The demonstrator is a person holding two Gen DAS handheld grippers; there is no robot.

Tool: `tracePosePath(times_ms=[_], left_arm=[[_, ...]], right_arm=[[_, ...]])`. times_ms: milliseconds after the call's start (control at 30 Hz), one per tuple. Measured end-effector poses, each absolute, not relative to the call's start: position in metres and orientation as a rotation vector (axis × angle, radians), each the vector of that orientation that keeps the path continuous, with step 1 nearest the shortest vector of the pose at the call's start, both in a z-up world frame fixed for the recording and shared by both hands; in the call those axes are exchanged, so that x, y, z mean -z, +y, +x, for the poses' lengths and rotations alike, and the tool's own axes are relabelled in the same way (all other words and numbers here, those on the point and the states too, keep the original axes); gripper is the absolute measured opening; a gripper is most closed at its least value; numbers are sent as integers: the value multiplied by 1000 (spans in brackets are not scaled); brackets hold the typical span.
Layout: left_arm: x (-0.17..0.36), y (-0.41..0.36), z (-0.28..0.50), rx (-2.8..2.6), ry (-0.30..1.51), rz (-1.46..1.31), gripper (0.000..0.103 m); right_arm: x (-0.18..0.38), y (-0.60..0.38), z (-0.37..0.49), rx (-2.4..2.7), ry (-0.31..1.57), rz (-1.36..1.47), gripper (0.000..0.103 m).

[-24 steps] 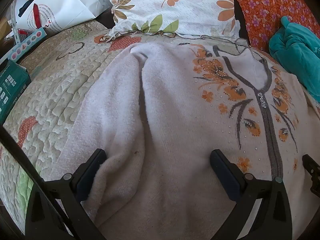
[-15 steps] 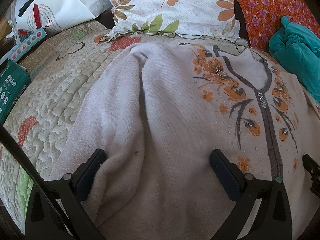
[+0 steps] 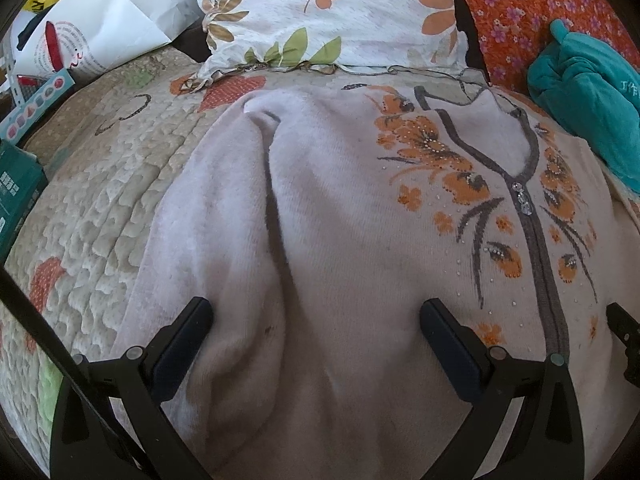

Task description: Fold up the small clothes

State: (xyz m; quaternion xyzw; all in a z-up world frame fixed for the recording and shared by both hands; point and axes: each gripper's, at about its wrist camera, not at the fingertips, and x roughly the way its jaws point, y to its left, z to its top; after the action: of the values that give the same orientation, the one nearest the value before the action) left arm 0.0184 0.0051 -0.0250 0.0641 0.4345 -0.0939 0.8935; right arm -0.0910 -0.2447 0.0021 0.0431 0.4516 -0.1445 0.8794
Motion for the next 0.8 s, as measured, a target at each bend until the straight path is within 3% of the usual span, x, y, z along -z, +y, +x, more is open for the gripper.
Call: tracePosePath(times_ms=[800], left_arm=[[27, 7, 17, 195, 890, 111, 103]], right_arm=[[-2, -245, -91, 301, 941, 90, 103]])
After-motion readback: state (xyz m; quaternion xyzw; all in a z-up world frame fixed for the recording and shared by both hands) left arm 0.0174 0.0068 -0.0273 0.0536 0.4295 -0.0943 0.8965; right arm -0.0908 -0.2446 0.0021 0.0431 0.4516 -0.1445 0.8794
